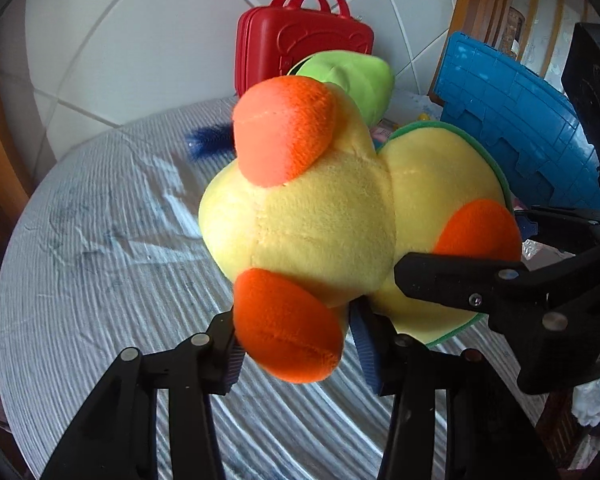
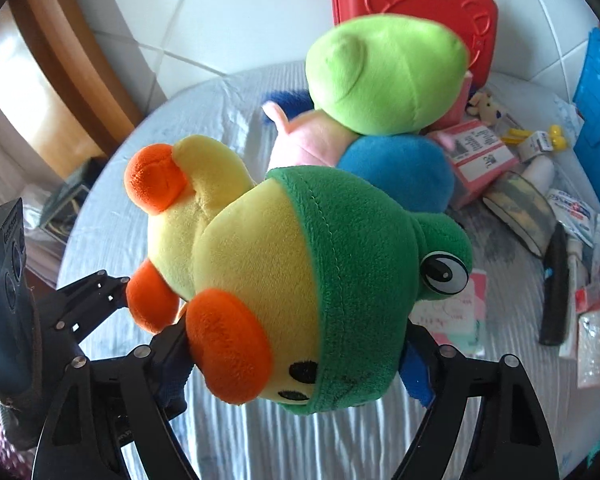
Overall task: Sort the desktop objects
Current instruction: 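Lift the duck plush with both tools and carry it toward the crate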
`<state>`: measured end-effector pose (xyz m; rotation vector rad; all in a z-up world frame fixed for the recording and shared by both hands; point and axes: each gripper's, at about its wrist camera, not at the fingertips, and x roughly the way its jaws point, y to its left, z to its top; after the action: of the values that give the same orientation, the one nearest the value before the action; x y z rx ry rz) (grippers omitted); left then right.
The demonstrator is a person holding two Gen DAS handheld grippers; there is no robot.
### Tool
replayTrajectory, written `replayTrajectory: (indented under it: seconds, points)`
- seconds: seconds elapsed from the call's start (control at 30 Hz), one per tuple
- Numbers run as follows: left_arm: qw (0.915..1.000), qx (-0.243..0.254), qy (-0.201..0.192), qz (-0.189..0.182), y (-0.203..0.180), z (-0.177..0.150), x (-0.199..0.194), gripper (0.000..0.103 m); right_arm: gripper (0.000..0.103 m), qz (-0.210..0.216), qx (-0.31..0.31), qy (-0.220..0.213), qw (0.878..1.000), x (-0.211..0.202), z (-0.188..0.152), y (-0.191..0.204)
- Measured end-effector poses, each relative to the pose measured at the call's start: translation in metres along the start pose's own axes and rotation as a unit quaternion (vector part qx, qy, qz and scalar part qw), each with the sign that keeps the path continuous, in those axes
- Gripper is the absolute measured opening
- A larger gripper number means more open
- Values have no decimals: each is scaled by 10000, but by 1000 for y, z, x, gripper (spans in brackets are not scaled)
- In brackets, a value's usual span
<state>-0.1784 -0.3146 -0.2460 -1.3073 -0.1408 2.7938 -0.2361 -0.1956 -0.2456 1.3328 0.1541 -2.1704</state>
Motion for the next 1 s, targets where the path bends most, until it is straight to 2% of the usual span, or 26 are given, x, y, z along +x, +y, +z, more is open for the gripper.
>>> replayTrajectory:
  seconds: [0.23, 0.33, 0.43, 0.6, 0.9, 1.0]
  points:
    - [9978, 11, -414, 518, -50, 16, -34, 46, 85, 252, -237, -570, 9978, -43, 18, -1]
    - [9970, -33, -526, 566, -74, 22, -41, 46, 85, 286, -349, -688, 9966, -71, 18, -22]
    - [9962, -10, -652, 575, -82, 23, -59, 46, 85, 239, -427, -814, 9955, -93, 15, -31]
    - [9942, 226, -970, 395, -111, 29, -85, 46, 85, 76, -399, -1133, 9927, -134, 6, -40]
    - [9888, 435, -1421, -102, -164, 33, -129, 46, 85, -658, -318, -1545, 9853, -206, -16, -38]
    - [9858, 600, -1554, -210, -186, 39, -138, 46, 85, -757, -195, -1688, 9825, -227, -24, -47]
